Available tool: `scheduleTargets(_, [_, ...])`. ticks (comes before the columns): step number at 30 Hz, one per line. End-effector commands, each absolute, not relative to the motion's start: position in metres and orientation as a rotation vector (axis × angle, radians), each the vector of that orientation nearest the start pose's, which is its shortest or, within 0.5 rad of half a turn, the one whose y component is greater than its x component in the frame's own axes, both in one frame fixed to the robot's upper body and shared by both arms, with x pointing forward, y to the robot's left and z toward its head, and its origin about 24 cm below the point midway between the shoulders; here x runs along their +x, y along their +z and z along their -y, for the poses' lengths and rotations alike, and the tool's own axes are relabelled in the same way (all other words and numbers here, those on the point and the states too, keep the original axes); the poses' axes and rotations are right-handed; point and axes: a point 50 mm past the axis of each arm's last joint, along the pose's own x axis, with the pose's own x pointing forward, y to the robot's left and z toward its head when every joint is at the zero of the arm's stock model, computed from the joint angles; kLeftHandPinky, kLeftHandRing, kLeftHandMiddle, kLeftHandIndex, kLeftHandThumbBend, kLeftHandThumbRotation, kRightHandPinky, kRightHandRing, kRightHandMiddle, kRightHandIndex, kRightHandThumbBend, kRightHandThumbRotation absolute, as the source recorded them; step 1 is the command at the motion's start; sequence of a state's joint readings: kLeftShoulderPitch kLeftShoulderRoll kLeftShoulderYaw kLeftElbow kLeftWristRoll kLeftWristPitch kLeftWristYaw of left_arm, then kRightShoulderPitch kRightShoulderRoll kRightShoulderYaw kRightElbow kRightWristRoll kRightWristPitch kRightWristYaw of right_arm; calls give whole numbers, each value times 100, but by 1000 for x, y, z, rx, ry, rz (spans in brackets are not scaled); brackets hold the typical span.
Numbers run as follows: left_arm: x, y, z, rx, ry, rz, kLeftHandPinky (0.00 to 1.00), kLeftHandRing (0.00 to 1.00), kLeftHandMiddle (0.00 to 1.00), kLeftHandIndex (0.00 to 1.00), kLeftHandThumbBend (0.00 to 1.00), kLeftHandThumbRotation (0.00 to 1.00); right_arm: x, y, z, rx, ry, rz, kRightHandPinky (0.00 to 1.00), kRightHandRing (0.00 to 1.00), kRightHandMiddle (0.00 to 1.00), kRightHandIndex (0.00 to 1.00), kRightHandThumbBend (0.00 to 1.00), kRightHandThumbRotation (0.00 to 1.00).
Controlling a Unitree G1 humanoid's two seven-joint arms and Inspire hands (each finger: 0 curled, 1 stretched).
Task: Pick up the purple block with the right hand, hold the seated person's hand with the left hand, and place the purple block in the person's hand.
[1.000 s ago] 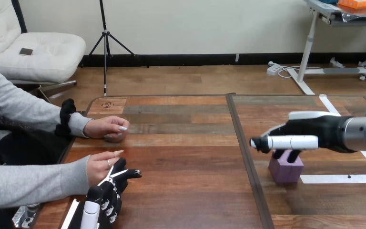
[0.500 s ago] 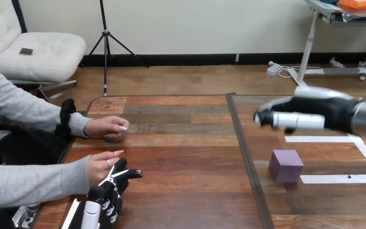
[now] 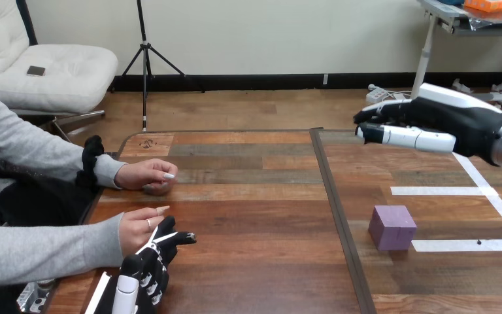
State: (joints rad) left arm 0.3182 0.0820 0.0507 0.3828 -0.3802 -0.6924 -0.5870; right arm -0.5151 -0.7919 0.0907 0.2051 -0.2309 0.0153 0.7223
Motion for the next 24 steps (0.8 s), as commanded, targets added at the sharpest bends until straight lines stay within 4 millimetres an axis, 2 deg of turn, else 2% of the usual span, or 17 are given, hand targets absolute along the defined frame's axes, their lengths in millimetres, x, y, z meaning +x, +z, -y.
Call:
scheduleTargets(1, [161,-22,-184,-159,-257,146,100,100,99,69,69,100,326,180,248,-1064,506,-25,79,85,87,87,86,100])
scheduleTargets(14, [161,-21,-184,-157,-260,144,100,100,98,69,67,100,329,178,250,-1032,438,77,76,83,86,86,91,100])
scheduleTargets(24, [161,-20,-185,-147,-265,119,100,100,99,69,67,100,335,168,251,-1009,358,121,74,84,87,88,97,100])
